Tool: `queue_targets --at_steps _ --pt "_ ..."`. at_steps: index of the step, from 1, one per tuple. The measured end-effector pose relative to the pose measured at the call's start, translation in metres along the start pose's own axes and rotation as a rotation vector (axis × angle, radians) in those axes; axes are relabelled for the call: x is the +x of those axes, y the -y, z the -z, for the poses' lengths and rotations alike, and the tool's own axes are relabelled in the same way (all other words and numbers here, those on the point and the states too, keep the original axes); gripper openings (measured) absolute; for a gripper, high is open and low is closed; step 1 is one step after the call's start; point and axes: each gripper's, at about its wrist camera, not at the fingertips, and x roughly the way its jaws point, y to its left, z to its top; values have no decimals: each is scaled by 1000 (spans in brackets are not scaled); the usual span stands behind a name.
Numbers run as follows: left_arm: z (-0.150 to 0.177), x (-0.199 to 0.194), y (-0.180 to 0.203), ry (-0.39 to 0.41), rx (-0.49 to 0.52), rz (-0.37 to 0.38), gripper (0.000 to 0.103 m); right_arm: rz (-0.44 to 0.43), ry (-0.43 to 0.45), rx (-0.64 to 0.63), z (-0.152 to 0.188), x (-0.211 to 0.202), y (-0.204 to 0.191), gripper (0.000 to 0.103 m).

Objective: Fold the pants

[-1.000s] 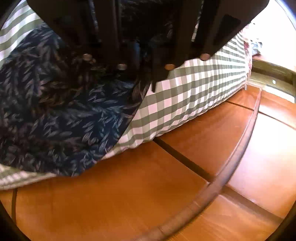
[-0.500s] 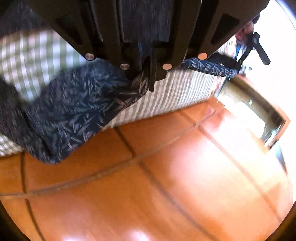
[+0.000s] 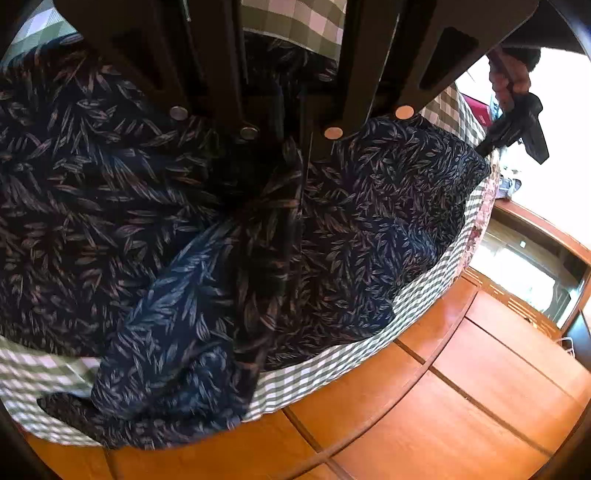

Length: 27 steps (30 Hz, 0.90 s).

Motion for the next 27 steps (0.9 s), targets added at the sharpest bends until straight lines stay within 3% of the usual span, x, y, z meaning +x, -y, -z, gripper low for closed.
queue_targets --at_steps 2,3,4,5,8,13,15,16,17,18,19,22,25,27 --pt "0 -7 -4 12 -60 92 38 -9 1 -1 0 -8 8 9" --pt "-1 -9 -5 21 -84 127 51 -22 -1 7 -1 -7 11 14" --pt "-2 -8 -4 19 -99 139 55 -38 -1 22 -1 -11 13 35" --pt "-2 -5 -2 12 -110 145 55 -45 8 31 -2 -12 11 43" --pt "-7 7 1 -6 -142 183 55 -60 29 41 -4 -16 -2 44" --pt "-19 36 5 -47 -211 192 54 -89 38 96 -15 -22 4 44" --pt "-22 40 13 -33 -187 143 27 -73 28 110 -19 -18 8 43" --pt "-25 41 19 -21 -152 109 12 -57 23 114 -19 -18 9 33" --pt "-33 42 29 0 -115 87 9 -36 17 121 -20 -18 10 27" --pt "-41 42 40 21 -71 78 8 -19 14 119 -20 -14 9 15" --pt "-50 41 55 44 -14 64 7 8 13 108 -23 -14 8 9" --pt "-83 33 108 148 158 73 7 33 17 70 -36 -8 1 5" --pt "-97 18 140 250 278 92 7 0 140 31 -69 -34 -13 5" --pt "-96 20 134 229 307 75 7 -48 220 12 -78 -53 -21 5"
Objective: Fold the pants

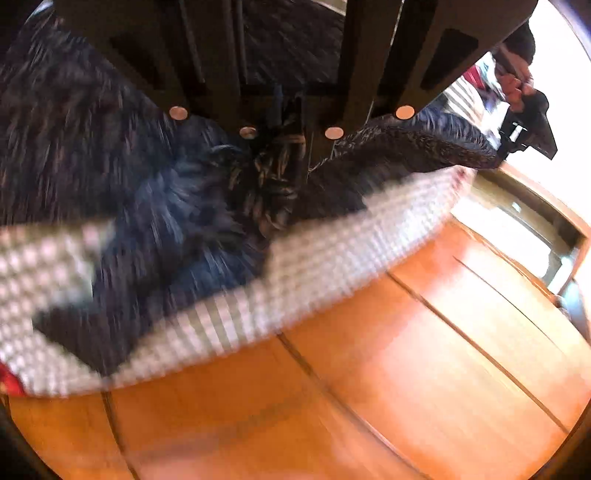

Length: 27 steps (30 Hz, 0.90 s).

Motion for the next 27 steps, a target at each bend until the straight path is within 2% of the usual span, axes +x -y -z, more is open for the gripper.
queue_targets --at_steps 2,5,7,10,14,20,22,24,26,27 --pt "18 11 -23 -74 -17 -61 7 -40 12 -52 4 -11 -7 5" --pt "58 15 -60 -174 -89 -108 6 -3 -113 -98 39 3 0 5" --pt "81 13 -79 -206 -141 -129 6 40 -187 -116 69 12 8 5" --pt "105 11 -99 -229 -205 -132 6 46 -211 -62 86 14 23 5" --pt "105 -1 -94 -200 -209 -108 6 53 -204 -35 88 20 27 5" --pt "100 -17 -87 -196 -183 -82 6 20 -149 -58 75 -13 14 5" --pt "106 -16 -92 -218 -184 -92 6 28 -171 -67 81 -21 24 5" --pt "117 -1 -100 -273 -195 -127 6 55 -212 -52 92 -10 31 5" --pt "121 7 -104 -282 -217 -139 7 86 -246 -28 100 4 47 4" --pt "120 7 -102 -282 -210 -145 7 71 -238 0 99 8 53 4"
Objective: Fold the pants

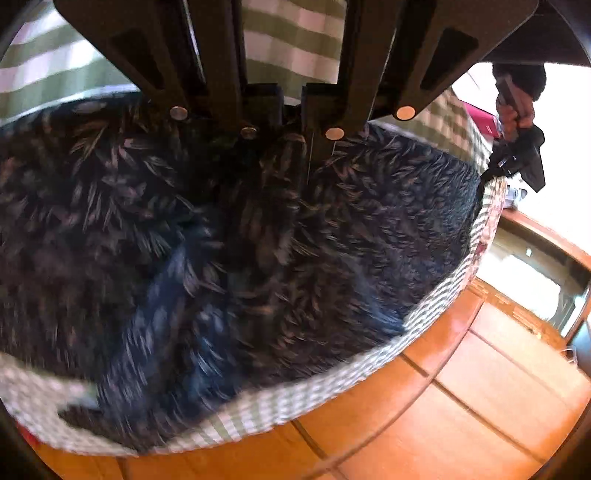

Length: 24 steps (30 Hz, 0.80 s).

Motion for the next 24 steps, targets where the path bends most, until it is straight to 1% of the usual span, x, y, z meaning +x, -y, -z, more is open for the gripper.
queue_targets --at_steps 1,2,3,4,5,6,7,9,11,13,15,17,19,20,21,23,24 --pt "-1 -4 4 -4 22 -16 11 -13 -3 7 -2 0 2 6" --pt "-5 -11 9 0 57 -53 22 -31 -18 1 -6 -3 2 9" --pt "-5 -17 10 12 70 -77 25 -42 -49 -26 -9 -6 2 16" --pt "-7 -24 12 30 85 -102 27 -47 -85 -74 -11 -12 0 27" --pt "-9 -34 12 55 100 -130 27 -48 -110 -116 -13 -19 -2 32" --pt "-11 -43 12 87 106 -158 27 -49 -131 -164 -14 -27 -6 41" --pt "-11 -50 13 109 111 -162 27 -52 -143 -209 -16 -38 -11 42" --pt "-10 -58 29 143 157 -116 27 -71 -129 -268 -24 -55 -22 42" --pt "-4 -51 55 141 242 -87 27 -109 -85 -307 -43 -69 -36 42" --pt "6 -35 88 114 349 -50 27 -150 -46 -324 -66 -68 -49 42" --pt "18 -14 117 71 430 0 27 -174 -26 -334 -94 -53 -66 42" --pt "30 8 141 36 497 4 27 -168 -29 -337 -124 -25 -82 42" --pt "43 28 158 5 554 5 27 -137 -56 -345 -147 7 -96 41" --pt "48 33 165 0 579 5 27 -112 -86 -361 -161 30 -106 41" --pt "52 36 168 -2 594 5 27 -88 -101 -376 -167 47 -113 41" --pt "57 41 172 -7 611 16 27 -9 -132 -419 -176 78 -130 41" --pt "57 42 172 -10 607 23 27 2 -149 -426 -177 85 -127 40"
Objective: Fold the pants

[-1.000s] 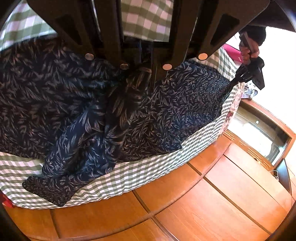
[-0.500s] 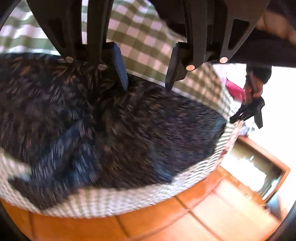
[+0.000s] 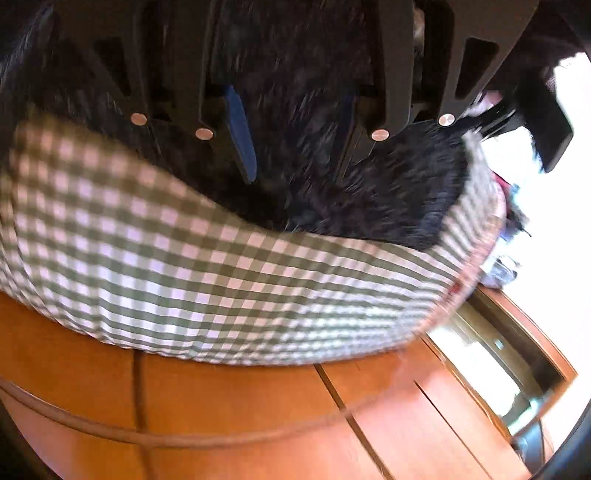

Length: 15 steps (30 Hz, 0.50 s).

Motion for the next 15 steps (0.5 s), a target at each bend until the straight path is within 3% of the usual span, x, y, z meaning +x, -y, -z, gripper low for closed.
queue_targets --at_steps 5,7,10,12,15 --pt "6 18 -18 -27 -45 7 27 45 -126 -60 -12 48 -18 14" --pt "13 26 -23 -28 -48 28 27 91 -113 -82 -10 59 -24 3" --pt "18 30 -27 0 -51 35 27 158 -6 15 -19 55 4 2" --pt "15 29 -26 -12 -59 35 27 134 -30 90 -16 66 23 2" --pt "5 20 -34 -27 -114 75 28 214 -19 -14 -8 73 12 2"
